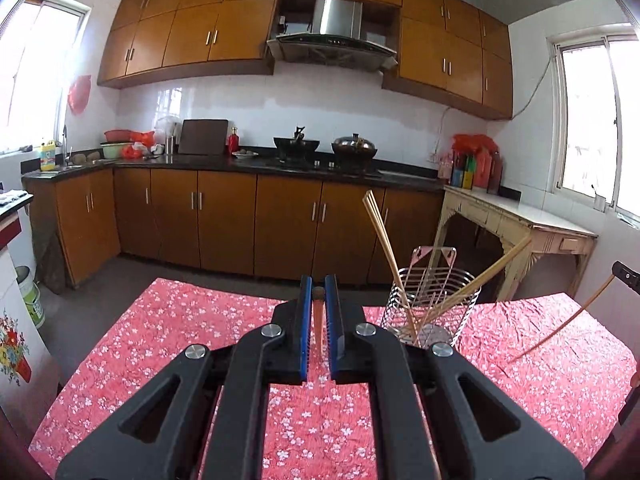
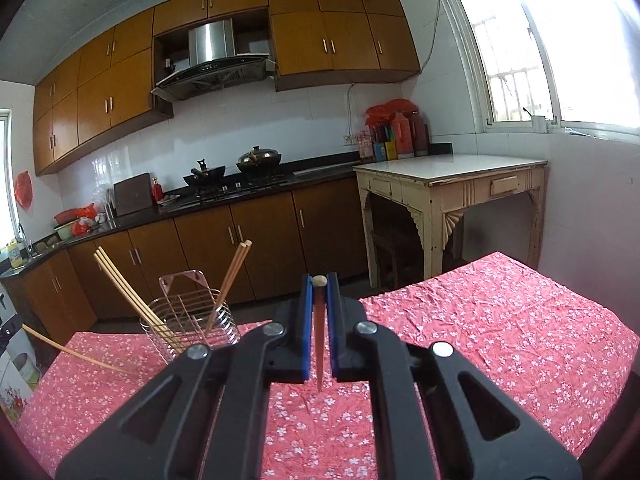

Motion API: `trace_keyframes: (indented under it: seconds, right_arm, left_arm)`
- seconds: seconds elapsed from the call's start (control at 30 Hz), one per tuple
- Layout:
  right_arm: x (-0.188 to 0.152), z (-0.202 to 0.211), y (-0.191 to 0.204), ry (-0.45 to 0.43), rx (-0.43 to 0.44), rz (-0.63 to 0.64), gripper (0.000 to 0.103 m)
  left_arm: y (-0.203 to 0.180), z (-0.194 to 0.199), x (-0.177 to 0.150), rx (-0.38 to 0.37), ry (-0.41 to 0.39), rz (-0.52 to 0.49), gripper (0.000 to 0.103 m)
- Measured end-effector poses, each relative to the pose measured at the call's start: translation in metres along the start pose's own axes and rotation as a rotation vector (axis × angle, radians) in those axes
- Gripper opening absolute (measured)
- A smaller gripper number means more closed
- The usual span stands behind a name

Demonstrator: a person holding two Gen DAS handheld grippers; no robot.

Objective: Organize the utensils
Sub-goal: 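Lift both chopsticks upright and carry them over the wire holder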

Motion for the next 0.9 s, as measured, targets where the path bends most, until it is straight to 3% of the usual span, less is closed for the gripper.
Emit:
trace_keyframes:
  seconds: [0.63, 0.9]
  right_arm:
    - [0.021, 0.023, 0.027, -0.014, 0.121, -0.014, 0.008]
    - [0.058, 0.038, 0.047, -0.048, 0.219, -0.032, 0.008]
  left_arm:
    - [-0.012, 0.018, 0.027, -0.053, -0.065, 0.006, 0.006]
    - [-0.033, 0.027, 0.066, -0.119, -0.119, 0.014, 0.006]
Point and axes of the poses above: each gripper's, at about its wrist camera, not at the fingertips, and z roughly against the way its jaws point, y to its left, x to its top, the point moved 6 cm from there along -z, roughly the way its jaws point, and after that the axes turned 1 degree about z, right-handed, at the moved point
